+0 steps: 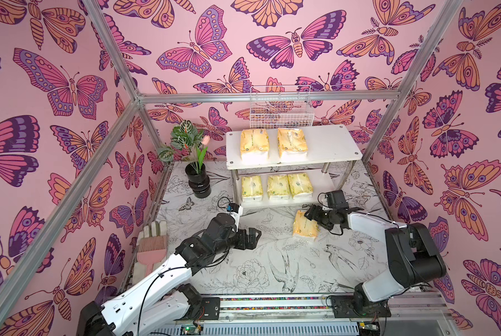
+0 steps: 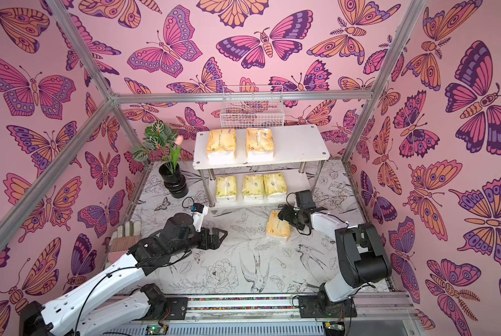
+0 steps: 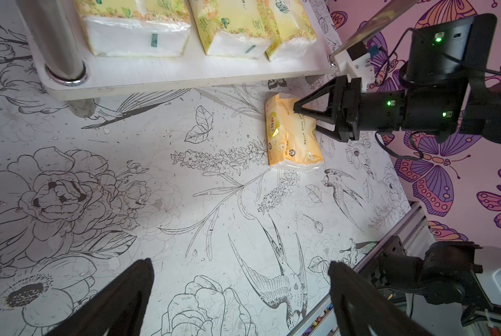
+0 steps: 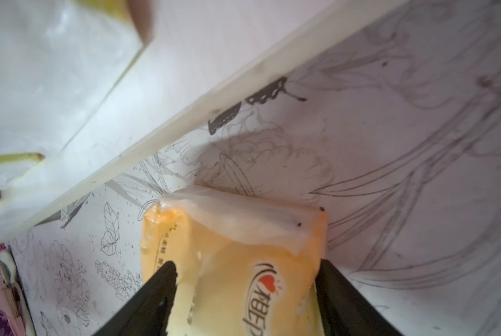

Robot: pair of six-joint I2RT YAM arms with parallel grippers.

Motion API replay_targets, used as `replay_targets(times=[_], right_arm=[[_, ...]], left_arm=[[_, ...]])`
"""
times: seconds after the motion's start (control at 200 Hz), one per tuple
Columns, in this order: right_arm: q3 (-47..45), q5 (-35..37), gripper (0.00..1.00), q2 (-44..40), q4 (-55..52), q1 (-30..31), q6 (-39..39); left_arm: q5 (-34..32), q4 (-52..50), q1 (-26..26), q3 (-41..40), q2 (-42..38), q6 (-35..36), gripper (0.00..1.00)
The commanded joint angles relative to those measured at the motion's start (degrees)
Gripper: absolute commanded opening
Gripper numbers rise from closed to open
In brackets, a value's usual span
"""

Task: Place the tissue boxes on the shelf by color
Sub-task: Move the box of tissues to the center of the board.

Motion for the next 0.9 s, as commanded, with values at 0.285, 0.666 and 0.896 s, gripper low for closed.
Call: replay_targets(times=[0.285, 0.666, 0.896], right_arm=[[3.4, 0.8, 0.77, 0.7, 2.6, 15.7, 3.5], [-9.9, -3.6, 0.84, -12.6, 7.3, 14.7, 8.1], [-17.8, -6.8, 0.84, -15.3, 13.7, 13.7, 11.9]], left_arm=[[-0.8, 2.8, -0.6, -1.8, 2.3, -1.1, 1.00], [1.8, 16.6, -0.6, -4.8, 13.6, -6.1, 1.00], [5.3, 20.5, 0.3, 1.3, 27.0, -7.9, 0.99]])
